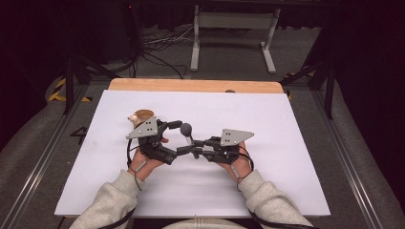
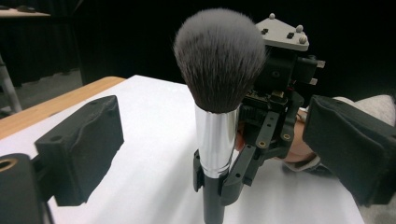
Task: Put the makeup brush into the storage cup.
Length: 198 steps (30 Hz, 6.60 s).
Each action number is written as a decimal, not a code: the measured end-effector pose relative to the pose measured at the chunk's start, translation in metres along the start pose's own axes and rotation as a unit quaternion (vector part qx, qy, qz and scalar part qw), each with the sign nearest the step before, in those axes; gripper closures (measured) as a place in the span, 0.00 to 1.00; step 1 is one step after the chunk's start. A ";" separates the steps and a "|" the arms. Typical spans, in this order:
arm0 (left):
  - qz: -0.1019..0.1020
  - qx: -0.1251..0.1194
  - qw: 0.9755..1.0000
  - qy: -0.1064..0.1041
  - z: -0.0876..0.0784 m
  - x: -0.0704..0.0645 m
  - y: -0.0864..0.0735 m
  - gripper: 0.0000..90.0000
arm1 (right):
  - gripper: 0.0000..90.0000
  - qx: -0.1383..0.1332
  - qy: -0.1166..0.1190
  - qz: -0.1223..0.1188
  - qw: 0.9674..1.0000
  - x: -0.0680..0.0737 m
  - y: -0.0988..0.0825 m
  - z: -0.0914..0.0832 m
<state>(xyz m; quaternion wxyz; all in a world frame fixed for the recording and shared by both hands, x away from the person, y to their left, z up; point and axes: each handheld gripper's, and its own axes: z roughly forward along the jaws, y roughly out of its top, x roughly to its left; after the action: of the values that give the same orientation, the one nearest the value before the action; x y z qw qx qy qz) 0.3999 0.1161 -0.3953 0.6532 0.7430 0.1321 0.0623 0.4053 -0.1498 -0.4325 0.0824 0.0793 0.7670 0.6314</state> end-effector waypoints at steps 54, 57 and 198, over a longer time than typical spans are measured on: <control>0.020 0.045 0.999 0.009 -0.001 -0.007 0.001 0.78 | 0.77 0.005 -0.003 0.006 1.000 0.002 -0.001 0.002; 0.019 0.042 0.999 0.009 -0.004 -0.007 0.003 0.78 | 0.55 0.003 -0.002 0.007 1.000 0.004 0.001 0.002; -0.043 0.053 0.951 0.301 -0.099 0.085 0.022 0.78 | 0.00 0.000 -0.147 0.063 0.987 0.006 -0.011 -0.114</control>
<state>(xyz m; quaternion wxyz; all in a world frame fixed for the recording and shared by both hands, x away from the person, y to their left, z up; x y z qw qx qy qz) 0.4572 0.2317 -0.3664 0.5447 0.7171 0.3572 0.2478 0.3735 -0.2592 -0.4220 0.1546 0.2193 0.7402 0.6165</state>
